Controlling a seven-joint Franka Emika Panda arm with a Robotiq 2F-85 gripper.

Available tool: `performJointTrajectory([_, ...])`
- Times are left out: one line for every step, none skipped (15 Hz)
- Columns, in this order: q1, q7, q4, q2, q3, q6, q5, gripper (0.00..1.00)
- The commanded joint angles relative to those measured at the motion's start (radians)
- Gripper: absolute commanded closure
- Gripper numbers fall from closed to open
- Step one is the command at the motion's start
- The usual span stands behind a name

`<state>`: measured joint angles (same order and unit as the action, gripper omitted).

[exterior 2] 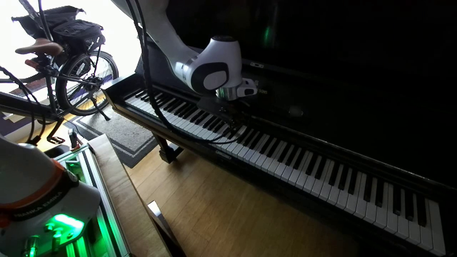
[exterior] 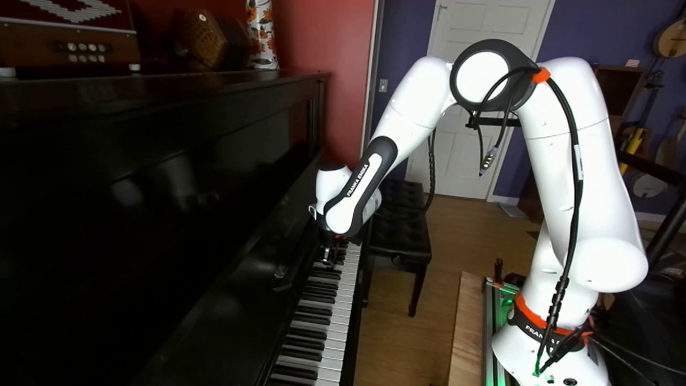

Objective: Press the key on the piano

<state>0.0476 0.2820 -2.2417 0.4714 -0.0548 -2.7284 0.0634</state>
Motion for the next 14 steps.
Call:
performJointTrajectory([0.015,-0.024,0.002,-0.01,0.007,0.001,0.025,1.0])
performJointTrajectory([0.014,-0.026,-0.001,-0.022,0.006,0.007,0.026,1.0])
performJointTrajectory([0.015,-0.025,-0.004,-0.034,0.006,0.013,0.025,1.0])
performJointTrajectory([0.016,-0.027,-0.009,-0.051,0.006,0.027,0.024,1.0])
performJointTrajectory([0.012,-0.035,-0.012,-0.063,0.0,0.03,0.029,0.84])
performJointTrajectory([0.012,-0.041,-0.016,-0.078,-0.001,0.038,0.026,0.72])
performJointTrajectory([0.012,-0.041,-0.022,-0.094,-0.001,0.047,0.025,0.67])
performJointTrajectory([0.011,-0.045,-0.03,-0.113,-0.002,0.056,0.025,0.58])
performJointTrajectory([0.012,-0.047,-0.036,-0.131,0.0,0.066,0.022,0.51])
performJointTrajectory([0.012,-0.049,-0.042,-0.15,0.001,0.078,0.02,0.44])
performJointTrajectory([0.01,-0.054,-0.053,-0.173,-0.002,0.087,0.024,0.36])
performJointTrajectory([0.009,-0.055,-0.067,-0.199,-0.005,0.093,0.029,0.29])
performJointTrajectory([0.01,-0.055,-0.079,-0.223,-0.006,0.1,0.03,0.2])
performJointTrajectory([0.009,-0.061,-0.092,-0.25,-0.01,0.108,0.033,0.14])
